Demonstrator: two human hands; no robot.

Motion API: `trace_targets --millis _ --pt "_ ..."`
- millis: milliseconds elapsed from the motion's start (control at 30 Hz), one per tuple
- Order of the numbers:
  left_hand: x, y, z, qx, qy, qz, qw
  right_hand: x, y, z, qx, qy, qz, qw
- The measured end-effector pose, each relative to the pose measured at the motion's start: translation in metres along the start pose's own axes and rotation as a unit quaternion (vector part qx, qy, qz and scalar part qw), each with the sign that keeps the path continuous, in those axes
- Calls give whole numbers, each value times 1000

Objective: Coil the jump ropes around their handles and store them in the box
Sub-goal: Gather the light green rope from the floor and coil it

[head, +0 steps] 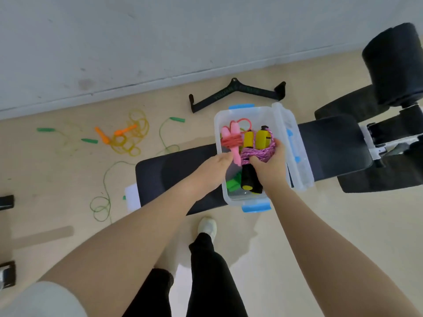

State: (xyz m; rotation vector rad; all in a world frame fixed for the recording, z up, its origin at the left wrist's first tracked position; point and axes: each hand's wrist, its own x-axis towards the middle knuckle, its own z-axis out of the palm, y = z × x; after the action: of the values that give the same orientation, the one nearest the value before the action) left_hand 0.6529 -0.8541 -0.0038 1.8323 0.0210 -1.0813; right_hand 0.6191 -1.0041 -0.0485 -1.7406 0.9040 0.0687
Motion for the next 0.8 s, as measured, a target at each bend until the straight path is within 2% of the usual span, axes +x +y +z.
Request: trace_targets --millis 33,67,100,167,200,267,367,500,600,667,733,800 --pt "5 -5 -3 -7 20 -5 1000 9 7 3 -86 21 -9 996" --pt "9 -12 -8 -13 34 -12 999 17 15 7 -162 3 -2 987" --pt "12 -20 -13 -16 46 -27 998 23 24 13 -237 -48 22 970" --pt "14 -40 -24 -4 61 -75 995 27 38 22 -385 -144 84 908" --pt "13 -49 -30 -2 66 -100 993 25 39 26 -428 -157 105 884" --pt "8 -62 -41 -25 73 -135 988 17 31 35 -473 -121 86 868" --pt "-7 -71 -61 -41 81 -145 985 -3 8 57 -487 -61 -46 870" --pt "-43 -85 -100 -44 108 -113 987 -40 -27 109 -460 -171 -171 854" --pt "-80 -104 -141 -68 142 -103 982 -75 -56 154 -405 -284 -177 851" --pt "-108 -125 -175 -96 173 -87 976 -103 -74 189 -398 -346 -164 834" --pt "-139 -156 -212 -126 212 -85 965 -131 -88 229 -410 -381 -169 811" --pt "-171 -192 -252 -154 249 -90 952 -159 -98 272 -407 -400 -166 804"
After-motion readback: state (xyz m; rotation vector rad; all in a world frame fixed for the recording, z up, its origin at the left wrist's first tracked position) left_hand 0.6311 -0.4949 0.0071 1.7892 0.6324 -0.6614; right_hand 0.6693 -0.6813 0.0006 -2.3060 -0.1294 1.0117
